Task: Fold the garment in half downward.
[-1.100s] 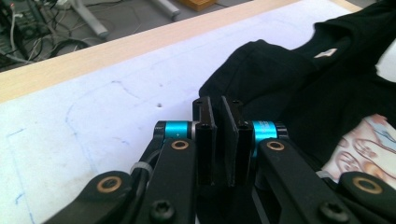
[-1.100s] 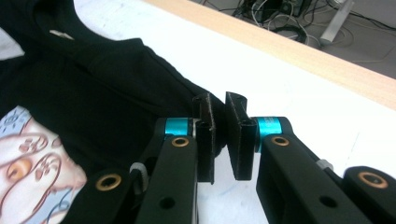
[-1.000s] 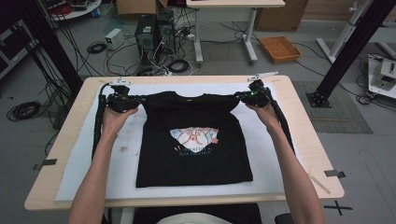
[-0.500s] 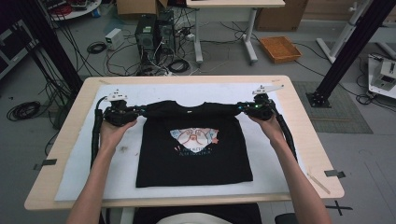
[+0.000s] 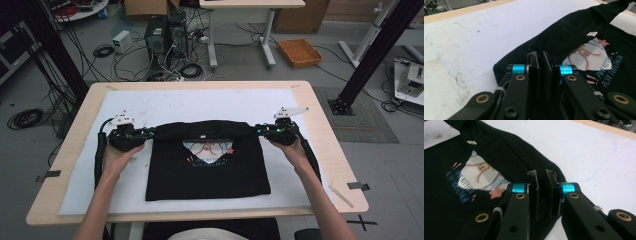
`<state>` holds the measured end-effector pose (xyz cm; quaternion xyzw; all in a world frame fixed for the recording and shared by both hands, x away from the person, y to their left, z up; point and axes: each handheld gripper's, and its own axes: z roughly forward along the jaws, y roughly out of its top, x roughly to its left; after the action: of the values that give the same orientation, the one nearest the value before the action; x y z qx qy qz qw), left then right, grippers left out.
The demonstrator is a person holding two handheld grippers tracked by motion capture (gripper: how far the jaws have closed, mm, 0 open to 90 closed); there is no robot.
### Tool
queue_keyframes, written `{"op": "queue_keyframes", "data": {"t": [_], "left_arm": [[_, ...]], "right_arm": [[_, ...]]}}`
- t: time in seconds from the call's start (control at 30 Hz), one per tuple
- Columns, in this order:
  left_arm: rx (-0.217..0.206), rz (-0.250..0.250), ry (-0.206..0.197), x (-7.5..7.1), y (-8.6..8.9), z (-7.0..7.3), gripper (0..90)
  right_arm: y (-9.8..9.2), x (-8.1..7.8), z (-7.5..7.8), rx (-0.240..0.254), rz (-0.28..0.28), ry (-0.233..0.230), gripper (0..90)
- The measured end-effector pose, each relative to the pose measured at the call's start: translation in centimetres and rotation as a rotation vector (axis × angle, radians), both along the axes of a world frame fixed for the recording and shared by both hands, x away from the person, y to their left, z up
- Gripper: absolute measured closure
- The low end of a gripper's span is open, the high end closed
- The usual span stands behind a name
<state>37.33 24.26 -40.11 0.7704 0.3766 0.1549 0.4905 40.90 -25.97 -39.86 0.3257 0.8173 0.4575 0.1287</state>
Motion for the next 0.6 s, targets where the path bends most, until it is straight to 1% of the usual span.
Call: {"op": "queue_keyframes", "data": {"t": [0.1, 0.2, 0.23, 0.33, 0.37, 0.4, 0.43, 0.47, 0.5, 0.57, 0.6], "left_arm": [[-0.003, -0.011, -0.008, -0.9, -0.1, -0.2, 83.8], [0.012, -0.031, -0.015, -1.9, -0.1, -0.1, 83.8], [0.012, -0.031, -0.015, -1.9, -0.1, -0.1, 83.8], [-0.013, -0.047, -0.016, -3.3, 0.0, -0.2, 83.8], [-0.013, -0.055, -0.014, -3.6, 0.0, -0.3, 83.8], [-0.013, -0.055, -0.014, -3.6, 0.0, -0.3, 83.8], [-0.009, -0.064, -0.011, -4.4, -0.1, -0.5, 83.8], [-0.009, -0.064, -0.011, -4.4, -0.1, -0.5, 83.8], [0.000, -0.076, -0.006, -5.0, 0.0, -0.7, 83.8], [-0.008, -0.082, -0.001, -5.6, 0.1, -1.0, 83.8], [-0.012, -0.086, 0.003, -6.0, 0.2, -1.1, 83.8]], "right_arm": [[-0.2, -0.9, -0.2, -0.004, 0.002, -0.006, 83.1], [-0.5, -1.8, -0.4, 0.006, 0.014, -0.001, 83.1], [-0.5, -1.8, -0.4, 0.006, 0.014, -0.001, 83.1], [-0.8, -2.9, -0.7, 0.017, 0.028, 0.001, 83.1], [-0.8, -3.2, -0.8, 0.021, 0.034, 0.006, 83.1], [-0.8, -3.5, -0.8, 0.025, 0.037, 0.009, 83.1], [-0.8, -3.8, -0.9, 0.024, 0.046, 0.008, 83.1], [-0.8, -4.3, -0.9, 0.020, 0.052, 0.005, 83.1], [-0.9, -4.6, -0.9, 0.022, 0.060, -0.002, 83.1], [-1.0, -5.2, -1.0, 0.019, 0.069, -0.004, 83.1], [-1.1, -5.5, -1.0, 0.024, 0.072, 0.003, 83.1]]}}
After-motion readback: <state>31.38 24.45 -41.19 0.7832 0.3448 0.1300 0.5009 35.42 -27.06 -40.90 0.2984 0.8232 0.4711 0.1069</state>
